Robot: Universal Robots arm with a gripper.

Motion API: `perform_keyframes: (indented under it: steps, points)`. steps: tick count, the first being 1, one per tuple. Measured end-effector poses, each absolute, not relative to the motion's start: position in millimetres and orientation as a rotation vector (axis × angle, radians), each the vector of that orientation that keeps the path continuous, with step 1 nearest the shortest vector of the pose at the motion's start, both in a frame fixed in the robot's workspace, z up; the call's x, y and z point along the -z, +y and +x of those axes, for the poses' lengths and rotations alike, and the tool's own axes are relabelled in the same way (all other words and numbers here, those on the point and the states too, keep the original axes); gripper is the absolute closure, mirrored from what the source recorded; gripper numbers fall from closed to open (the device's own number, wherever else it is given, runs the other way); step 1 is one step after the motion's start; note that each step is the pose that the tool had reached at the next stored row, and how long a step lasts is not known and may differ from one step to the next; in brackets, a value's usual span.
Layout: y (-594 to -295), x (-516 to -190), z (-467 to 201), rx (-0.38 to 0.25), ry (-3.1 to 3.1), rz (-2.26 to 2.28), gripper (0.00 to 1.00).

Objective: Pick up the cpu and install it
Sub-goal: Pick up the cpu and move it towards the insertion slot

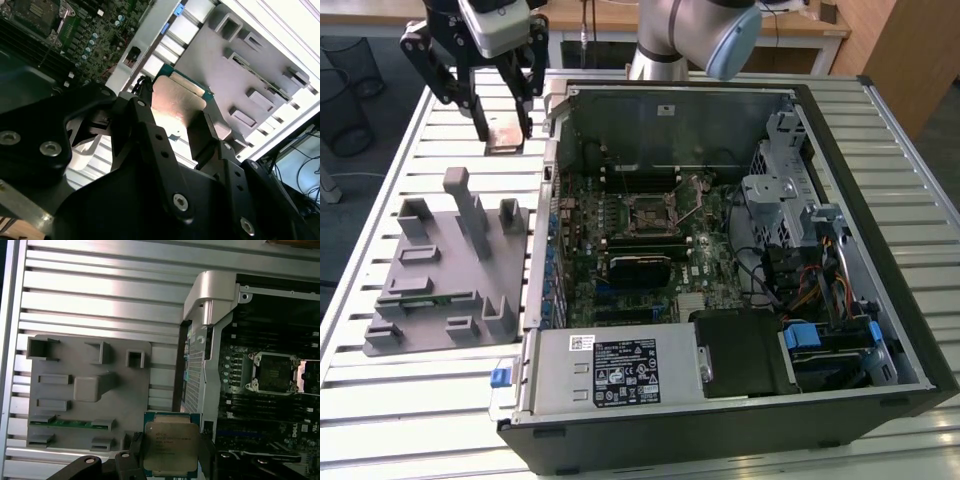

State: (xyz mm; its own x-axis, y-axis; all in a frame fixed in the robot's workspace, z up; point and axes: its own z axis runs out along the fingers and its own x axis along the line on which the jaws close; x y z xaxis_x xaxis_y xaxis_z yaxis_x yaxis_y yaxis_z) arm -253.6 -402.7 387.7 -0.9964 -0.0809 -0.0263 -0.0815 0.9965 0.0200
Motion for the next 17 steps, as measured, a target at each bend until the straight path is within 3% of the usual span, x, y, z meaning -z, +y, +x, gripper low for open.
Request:
perform_keyframes:
  steps: [17]
  points:
    - [-393.5,-387.7,-213.4,-0.033,3.113,-0.127,0.47]
